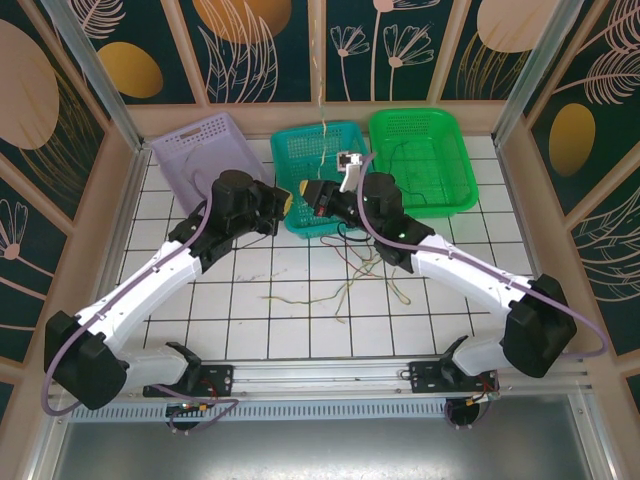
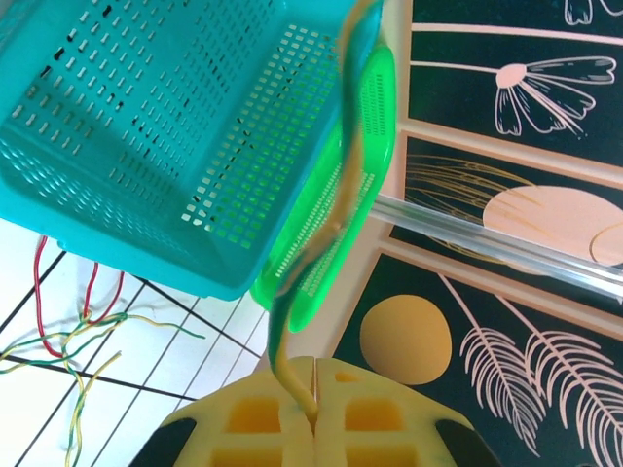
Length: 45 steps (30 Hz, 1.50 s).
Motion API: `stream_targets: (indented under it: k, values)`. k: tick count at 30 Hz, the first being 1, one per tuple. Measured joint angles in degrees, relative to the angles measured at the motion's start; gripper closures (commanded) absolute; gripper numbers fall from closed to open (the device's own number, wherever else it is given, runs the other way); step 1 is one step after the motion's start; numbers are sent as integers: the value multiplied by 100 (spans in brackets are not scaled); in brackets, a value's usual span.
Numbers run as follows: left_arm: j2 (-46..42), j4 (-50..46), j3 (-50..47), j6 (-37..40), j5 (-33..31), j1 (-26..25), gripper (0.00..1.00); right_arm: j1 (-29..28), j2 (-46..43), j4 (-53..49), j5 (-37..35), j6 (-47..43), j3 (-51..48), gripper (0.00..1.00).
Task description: Untangle the cables
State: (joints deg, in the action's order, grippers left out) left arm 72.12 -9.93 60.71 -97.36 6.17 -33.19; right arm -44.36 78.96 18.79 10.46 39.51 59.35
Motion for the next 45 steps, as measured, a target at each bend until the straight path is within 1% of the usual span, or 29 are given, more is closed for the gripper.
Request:
stream_targets:
  k: [2,3,5,11,12,13,15,17,18,23,26,30,33,38,41,45]
  values:
    - [-2,-15,61,129,-11,-4,100,39,-52,-94,9,46,4,75]
    - [-2,-17,70,175,-13,-4,100,59,-76,-149,28,46,13,72]
    - [-4,-20,70,267,-13,-2,100,146,-92,-269,61,39,79,70]
    - [-4,-116,70,457,-11,-4,100,435,-90,-546,142,33,437,69]
    - [-7,-142,70,483,-20,-4,100,470,-90,-564,142,35,479,72]
    - [-7,-162,70,503,-20,-4,100,507,-90,-577,146,39,522,77]
    - [-4,-188,70,546,-22,-4,100,553,-90,-597,162,79,573,85]
    - [-4,-192,70,584,-22,-4,100,581,-76,-629,173,114,621,97]
    - [-7,-195,70,586,-26,-4,100,597,-57,-645,197,131,649,100]
    - [-4,-354,151,767,-160,-2,100,597,-4,-892,262,199,721,100]
    - [2,-664,452,1226,-424,7,100,603,-15,-1231,245,175,732,100]
    - [15,-852,920,2288,-909,70,100,599,-28,-1965,339,-7,872,100]
    - [-13,-782,964,3073,-1075,168,100,535,-70,-2406,535,-127,868,100]
    - [-96,-603,817,4113,-1001,356,100,247,-284,-2422,765,-74,428,100]
    - [-129,-527,750,4612,-839,402,100,83,-446,-2142,763,138,120,100]
    - [-175,-334,699,5318,-597,509,100,31,-551,-1768,756,400,-98,100]
